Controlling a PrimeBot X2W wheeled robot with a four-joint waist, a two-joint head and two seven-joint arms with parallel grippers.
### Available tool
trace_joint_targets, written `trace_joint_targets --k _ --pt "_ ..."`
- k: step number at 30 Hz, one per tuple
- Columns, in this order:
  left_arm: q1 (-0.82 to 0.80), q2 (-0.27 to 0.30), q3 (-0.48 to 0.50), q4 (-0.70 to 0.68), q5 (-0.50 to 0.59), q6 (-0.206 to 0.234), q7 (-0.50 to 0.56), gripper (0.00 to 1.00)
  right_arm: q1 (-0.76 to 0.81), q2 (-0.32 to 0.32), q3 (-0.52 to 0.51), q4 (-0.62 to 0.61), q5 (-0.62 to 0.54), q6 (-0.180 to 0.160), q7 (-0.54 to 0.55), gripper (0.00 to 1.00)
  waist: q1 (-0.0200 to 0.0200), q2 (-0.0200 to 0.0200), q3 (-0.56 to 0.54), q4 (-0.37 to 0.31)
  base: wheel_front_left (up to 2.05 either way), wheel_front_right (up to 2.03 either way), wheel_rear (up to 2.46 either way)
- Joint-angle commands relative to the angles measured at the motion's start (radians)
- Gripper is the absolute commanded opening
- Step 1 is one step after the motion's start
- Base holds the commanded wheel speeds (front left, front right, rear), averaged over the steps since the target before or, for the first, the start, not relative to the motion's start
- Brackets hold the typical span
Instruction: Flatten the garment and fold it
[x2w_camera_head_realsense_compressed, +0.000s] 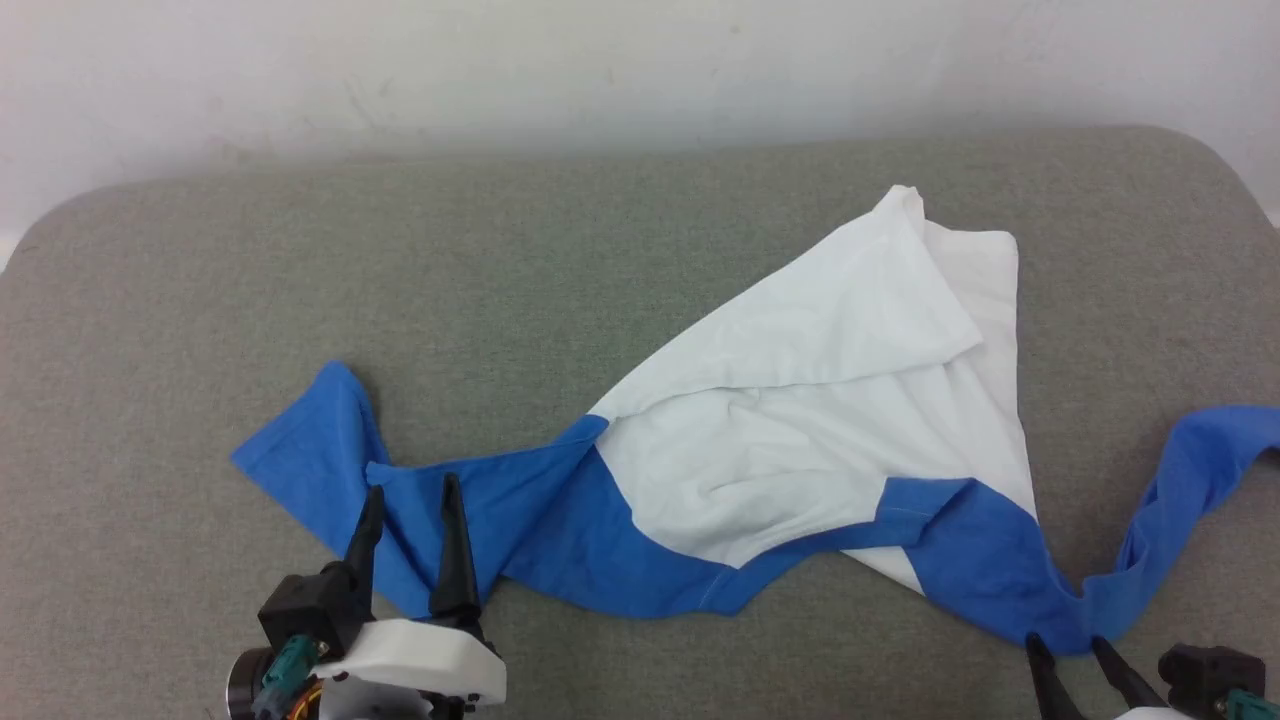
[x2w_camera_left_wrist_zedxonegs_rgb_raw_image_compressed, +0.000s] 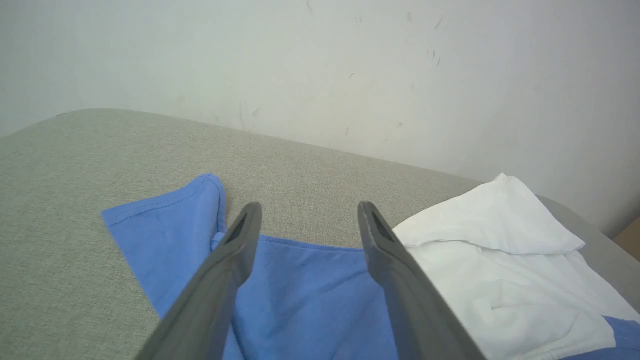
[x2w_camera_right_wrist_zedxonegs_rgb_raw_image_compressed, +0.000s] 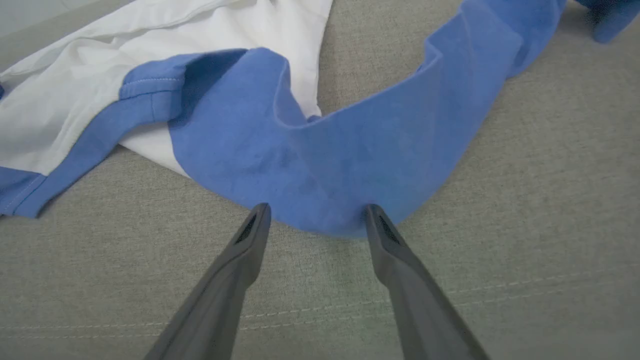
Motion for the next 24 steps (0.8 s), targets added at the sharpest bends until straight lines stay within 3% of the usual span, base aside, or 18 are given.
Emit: trace_joint_targets --k 1,6,11,17,24 --pt "0.011 -0.001 0.005 0.006 0.002 -0.010 -0.005 1.00 -0.010 0.005 0.004 -0.009 0.000 -0.001 -0.014 1.00 0.0001 0.0000 -0.001 -0.003 0.00 0.00 0.00" --pt "0.014 -0.001 0.012 0.012 0.006 -0.012 -0.005 1.00 -0.022 0.002 0.007 -0.096 0.006 -0.001 -0.047 1.00 0.0001 0.0000 -0.009 -0.005 0.00 0.00 0.00" --pt "0.018 -0.001 0.016 0.010 0.003 -0.009 -0.005 1.00 -0.056 -0.038 0.039 -0.182 0.025 -0.001 0.056 1.00 0.0001 0.0000 -0.016 -0.007 0.00 0.00 0.00" --pt "0.007 -0.001 0.005 0.004 0.000 -0.007 -0.005 1.00 -0.182 -0.146 0.126 -0.119 0.084 -0.001 0.290 1.00 0.0001 0.0000 -0.004 0.001 0.00 0.00 0.00" --pt "-0.008 -0.001 -0.011 0.003 -0.003 -0.008 -0.005 1.00 -0.288 -0.210 0.199 -0.006 0.146 -0.001 0.410 1.00 0.0001 0.0000 0.014 0.022 0.00 0.00 0.00"
